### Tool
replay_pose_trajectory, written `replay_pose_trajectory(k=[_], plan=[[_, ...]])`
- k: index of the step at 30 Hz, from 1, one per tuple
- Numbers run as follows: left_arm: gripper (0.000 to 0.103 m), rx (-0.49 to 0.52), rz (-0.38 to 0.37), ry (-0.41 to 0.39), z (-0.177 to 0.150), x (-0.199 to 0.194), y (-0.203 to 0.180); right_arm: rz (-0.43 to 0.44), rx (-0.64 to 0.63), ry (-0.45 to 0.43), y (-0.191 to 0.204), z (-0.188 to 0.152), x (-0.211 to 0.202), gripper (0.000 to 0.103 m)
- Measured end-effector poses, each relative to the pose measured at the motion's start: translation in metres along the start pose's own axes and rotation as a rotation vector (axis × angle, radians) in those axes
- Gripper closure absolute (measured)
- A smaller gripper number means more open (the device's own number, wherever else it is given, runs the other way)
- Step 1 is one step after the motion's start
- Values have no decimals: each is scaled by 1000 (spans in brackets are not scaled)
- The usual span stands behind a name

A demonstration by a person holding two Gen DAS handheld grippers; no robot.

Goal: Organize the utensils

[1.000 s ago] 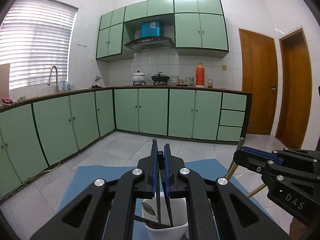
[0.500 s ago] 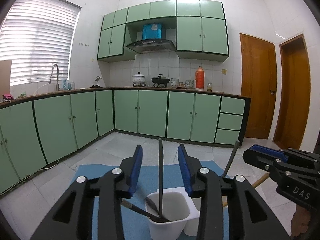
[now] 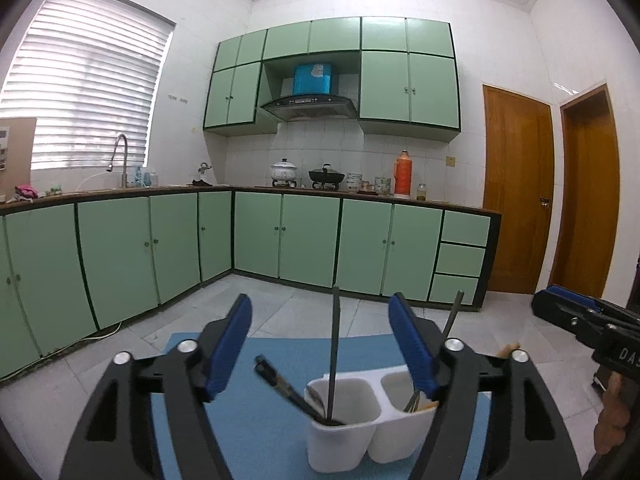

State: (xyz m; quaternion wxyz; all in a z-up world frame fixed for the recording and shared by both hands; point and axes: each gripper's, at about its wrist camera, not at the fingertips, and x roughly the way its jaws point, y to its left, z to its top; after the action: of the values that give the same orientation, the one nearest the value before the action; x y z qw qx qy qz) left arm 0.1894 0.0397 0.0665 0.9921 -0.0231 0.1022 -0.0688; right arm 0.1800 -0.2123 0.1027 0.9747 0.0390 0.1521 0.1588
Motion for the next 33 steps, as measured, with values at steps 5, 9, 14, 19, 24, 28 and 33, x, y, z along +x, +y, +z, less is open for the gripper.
replay_pose_trajectory(k=[5, 9, 14, 19, 24, 28, 33], plan=[[19, -18, 19, 11, -13, -26, 8, -25, 10, -13, -4, -16, -23, 35], [13, -12, 44, 37, -28, -43, 9, -27, 21, -3, -4, -30, -36, 30], [6, 14, 73, 70, -47, -64, 4, -33, 12, 5, 5, -46, -52, 19], [6, 6, 81, 101, -59, -83, 1, -25, 9, 37, 14, -63, -64, 12], [6, 1, 75, 148, -69, -101, -1, -19, 18, 76, 22, -79, -74, 8], [6, -4, 81, 181, -77, -113, -2, -11, 31, 120, 26, -87, -81, 6], [6, -6, 88, 202, -85, -129, -6, -15, 32, 132, 32, -93, -92, 5]])
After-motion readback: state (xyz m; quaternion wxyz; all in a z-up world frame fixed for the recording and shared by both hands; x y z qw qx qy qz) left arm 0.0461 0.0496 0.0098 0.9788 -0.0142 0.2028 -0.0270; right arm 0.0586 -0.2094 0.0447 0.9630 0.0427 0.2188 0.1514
